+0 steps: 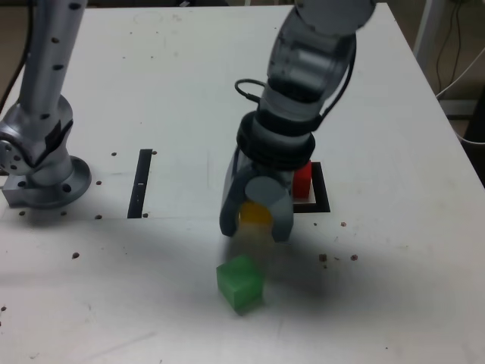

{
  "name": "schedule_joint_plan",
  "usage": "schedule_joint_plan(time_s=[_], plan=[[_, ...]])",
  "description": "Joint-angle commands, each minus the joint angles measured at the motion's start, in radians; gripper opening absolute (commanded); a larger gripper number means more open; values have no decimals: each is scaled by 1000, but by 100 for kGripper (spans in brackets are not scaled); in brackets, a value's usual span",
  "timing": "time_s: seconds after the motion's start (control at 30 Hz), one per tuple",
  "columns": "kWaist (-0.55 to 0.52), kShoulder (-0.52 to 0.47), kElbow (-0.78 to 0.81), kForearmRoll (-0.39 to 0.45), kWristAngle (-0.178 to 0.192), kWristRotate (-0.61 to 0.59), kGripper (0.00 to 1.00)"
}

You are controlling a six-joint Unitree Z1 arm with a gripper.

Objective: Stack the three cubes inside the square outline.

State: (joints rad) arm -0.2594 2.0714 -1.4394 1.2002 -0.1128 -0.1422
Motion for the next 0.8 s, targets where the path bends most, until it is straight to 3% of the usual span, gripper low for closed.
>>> schedule_joint_plan(time_s=[0.0, 0.2, 0.43, 0.77], plan=[[-2, -29, 2, 16, 5, -1, 37], [-2, -88, -30, 79, 34, -12, 37], [13, -115, -157, 212, 81, -7, 37], [91, -69, -273, 291, 79, 114, 37]])
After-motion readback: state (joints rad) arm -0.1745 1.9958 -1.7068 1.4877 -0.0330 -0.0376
